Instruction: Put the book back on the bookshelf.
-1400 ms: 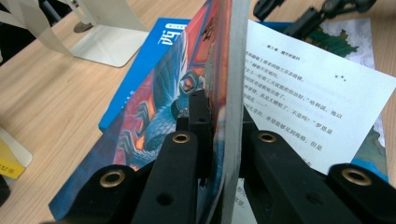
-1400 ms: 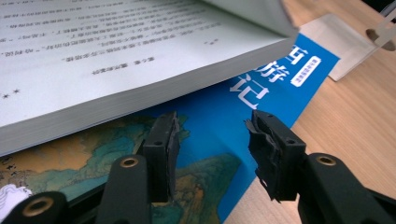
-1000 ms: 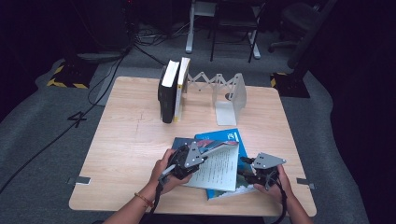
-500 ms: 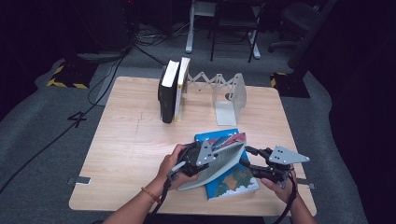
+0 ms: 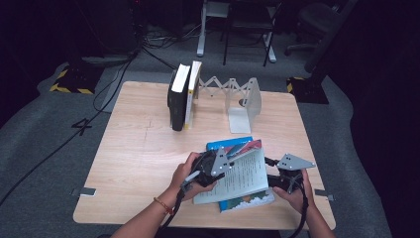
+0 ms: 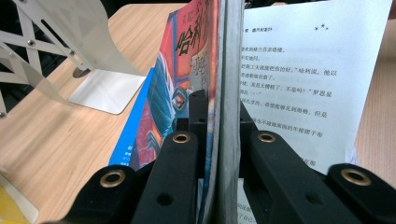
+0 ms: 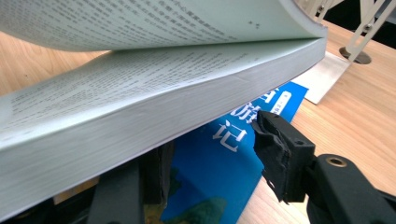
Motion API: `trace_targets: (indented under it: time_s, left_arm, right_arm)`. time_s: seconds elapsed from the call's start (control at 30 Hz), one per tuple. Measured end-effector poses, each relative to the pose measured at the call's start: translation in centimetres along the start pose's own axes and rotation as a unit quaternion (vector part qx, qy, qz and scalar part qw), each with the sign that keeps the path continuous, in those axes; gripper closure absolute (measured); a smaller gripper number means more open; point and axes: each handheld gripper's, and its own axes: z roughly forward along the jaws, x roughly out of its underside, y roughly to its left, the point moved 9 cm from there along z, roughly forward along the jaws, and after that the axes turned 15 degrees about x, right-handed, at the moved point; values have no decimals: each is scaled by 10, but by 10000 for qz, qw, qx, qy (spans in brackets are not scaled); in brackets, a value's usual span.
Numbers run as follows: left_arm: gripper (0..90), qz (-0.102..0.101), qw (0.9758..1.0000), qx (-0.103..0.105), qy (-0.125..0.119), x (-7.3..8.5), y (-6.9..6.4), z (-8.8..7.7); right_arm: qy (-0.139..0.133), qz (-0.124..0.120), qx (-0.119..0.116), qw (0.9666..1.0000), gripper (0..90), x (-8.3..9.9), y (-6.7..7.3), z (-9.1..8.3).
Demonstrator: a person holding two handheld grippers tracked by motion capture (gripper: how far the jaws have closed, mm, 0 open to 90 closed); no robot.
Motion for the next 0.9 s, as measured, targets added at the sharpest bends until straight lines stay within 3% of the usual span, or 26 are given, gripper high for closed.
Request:
trace_targets:
  time_s: [0.13, 0.37, 0.5, 0.67, 0.73, 0.8, 0.9]
  left_arm:
    - [850, -41, 9997, 161, -202, -5, 0, -2]
    - [848, 110, 9992, 257, -301, -25, -1, -2]
    - [846, 261, 9986, 314, -349, -39, -1, -3]
    - [845, 335, 9965, 399, -649, -57, 1, -7]
    - [844, 349, 9944, 412, -905, -64, 2, -8]
    - [845, 289, 9908, 503, -1227, -69, 1, -9]
    - [844, 181, 9843, 696, -1610, -73, -2, -8]
  right_arm:
    - [-440, 89, 54, 9990, 502, -14, -1, -7]
    - [-1229, 274, -35, 9920, 504, -53, -4, -35]
    - [-1319, 159, 25, 9911, 500, -66, -10, -43]
    - [-1506, 137, 219, 9883, 509, -83, -19, -53]
    - [-1593, 132, 298, 9867, 509, -90, -23, -58]
    - [-1725, 145, 328, 9844, 510, -99, -27, -66]
    - [-1821, -33, 437, 9823, 510, -109, -28, -75]
